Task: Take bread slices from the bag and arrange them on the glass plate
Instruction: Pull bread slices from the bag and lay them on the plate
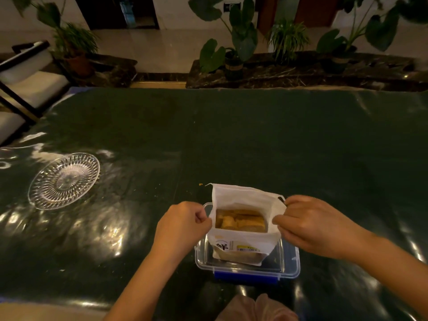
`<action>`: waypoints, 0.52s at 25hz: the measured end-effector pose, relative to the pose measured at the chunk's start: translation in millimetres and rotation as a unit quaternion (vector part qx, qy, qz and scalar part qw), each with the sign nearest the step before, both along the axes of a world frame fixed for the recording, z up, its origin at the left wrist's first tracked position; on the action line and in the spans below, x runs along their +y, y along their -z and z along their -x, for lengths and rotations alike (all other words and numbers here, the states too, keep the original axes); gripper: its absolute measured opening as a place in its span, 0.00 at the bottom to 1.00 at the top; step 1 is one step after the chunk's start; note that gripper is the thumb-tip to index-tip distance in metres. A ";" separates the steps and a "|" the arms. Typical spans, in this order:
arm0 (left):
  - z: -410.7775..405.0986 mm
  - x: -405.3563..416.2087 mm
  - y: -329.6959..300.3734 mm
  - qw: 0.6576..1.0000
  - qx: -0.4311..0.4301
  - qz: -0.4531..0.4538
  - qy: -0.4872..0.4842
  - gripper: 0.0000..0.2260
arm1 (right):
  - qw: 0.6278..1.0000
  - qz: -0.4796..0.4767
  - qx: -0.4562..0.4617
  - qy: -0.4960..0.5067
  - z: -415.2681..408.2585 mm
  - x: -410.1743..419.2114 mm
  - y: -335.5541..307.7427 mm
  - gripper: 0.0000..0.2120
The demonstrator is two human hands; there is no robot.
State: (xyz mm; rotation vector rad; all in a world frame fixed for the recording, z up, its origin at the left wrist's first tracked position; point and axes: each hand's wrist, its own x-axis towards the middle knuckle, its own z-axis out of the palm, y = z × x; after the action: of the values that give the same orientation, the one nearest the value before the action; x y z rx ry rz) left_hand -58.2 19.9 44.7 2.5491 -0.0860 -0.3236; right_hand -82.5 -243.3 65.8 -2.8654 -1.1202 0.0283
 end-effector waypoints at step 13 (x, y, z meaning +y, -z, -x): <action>17.7 0.6 3.9 0.993 0.008 0.110 -0.032 0.06 | 0.910 -0.082 0.322 0.249 -59.5 89.6 88.7 0.04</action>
State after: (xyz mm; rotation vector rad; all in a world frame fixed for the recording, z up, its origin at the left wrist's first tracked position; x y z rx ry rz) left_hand -75.9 20.5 40.8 2.3253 -0.0324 -0.2916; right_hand -23.1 -153.7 -22.9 -2.5704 -0.2456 0.7462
